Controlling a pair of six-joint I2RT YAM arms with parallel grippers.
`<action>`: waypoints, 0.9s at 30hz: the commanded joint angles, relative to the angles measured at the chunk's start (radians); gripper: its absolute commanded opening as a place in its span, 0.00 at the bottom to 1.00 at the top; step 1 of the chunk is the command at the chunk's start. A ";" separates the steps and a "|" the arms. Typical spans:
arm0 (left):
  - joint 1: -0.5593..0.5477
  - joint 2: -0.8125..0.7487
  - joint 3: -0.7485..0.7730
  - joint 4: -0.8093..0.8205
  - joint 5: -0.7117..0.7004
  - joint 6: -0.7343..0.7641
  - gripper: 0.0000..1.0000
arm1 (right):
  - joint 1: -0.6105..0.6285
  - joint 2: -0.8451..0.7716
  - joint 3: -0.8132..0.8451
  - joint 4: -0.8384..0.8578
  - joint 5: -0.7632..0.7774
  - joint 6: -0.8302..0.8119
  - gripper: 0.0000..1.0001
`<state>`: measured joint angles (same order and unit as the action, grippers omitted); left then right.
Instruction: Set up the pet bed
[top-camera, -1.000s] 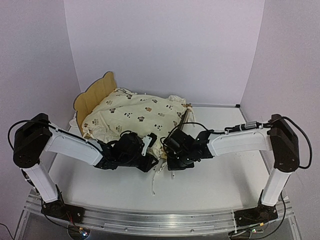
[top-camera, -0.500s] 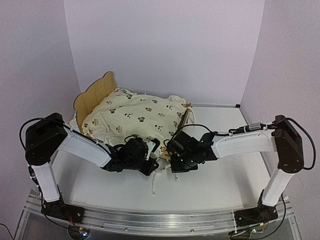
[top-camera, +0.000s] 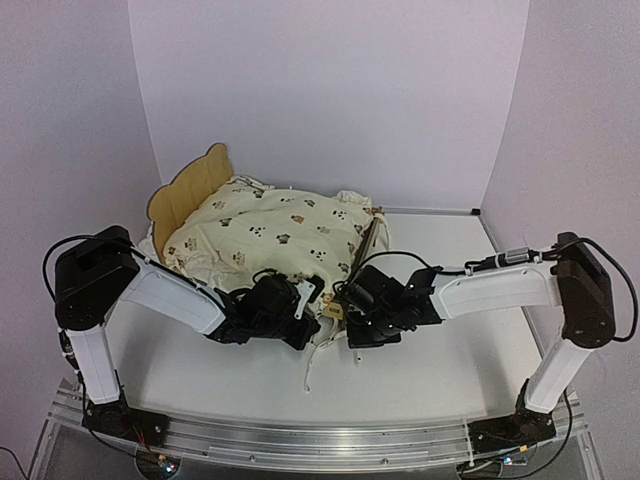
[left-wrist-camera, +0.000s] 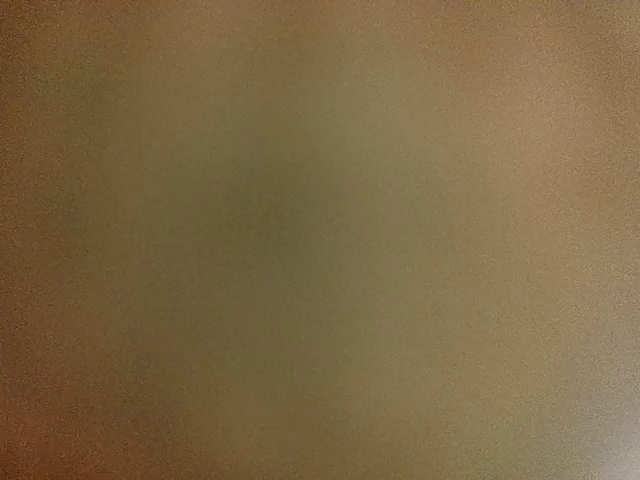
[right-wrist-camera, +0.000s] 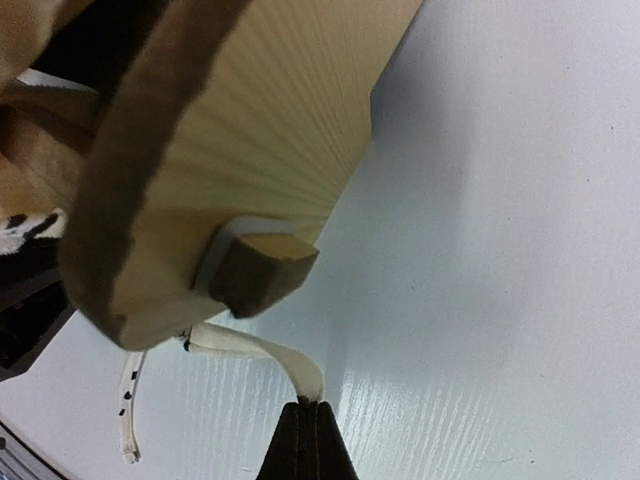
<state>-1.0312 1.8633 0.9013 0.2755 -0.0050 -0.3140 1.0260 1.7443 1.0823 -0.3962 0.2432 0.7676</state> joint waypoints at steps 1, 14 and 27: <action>-0.019 -0.051 -0.030 0.032 0.046 -0.015 0.00 | -0.003 -0.041 -0.028 0.036 0.012 0.015 0.00; -0.047 -0.114 -0.027 -0.028 0.045 -0.028 0.00 | -0.003 -0.016 0.004 0.073 0.024 -0.024 0.00; -0.047 -0.143 -0.023 -0.050 0.075 -0.047 0.00 | -0.002 0.073 0.126 0.101 -0.009 -0.050 0.00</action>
<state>-1.0752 1.7626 0.8688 0.2256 0.0443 -0.3428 1.0260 1.7801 1.1553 -0.3217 0.2430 0.7322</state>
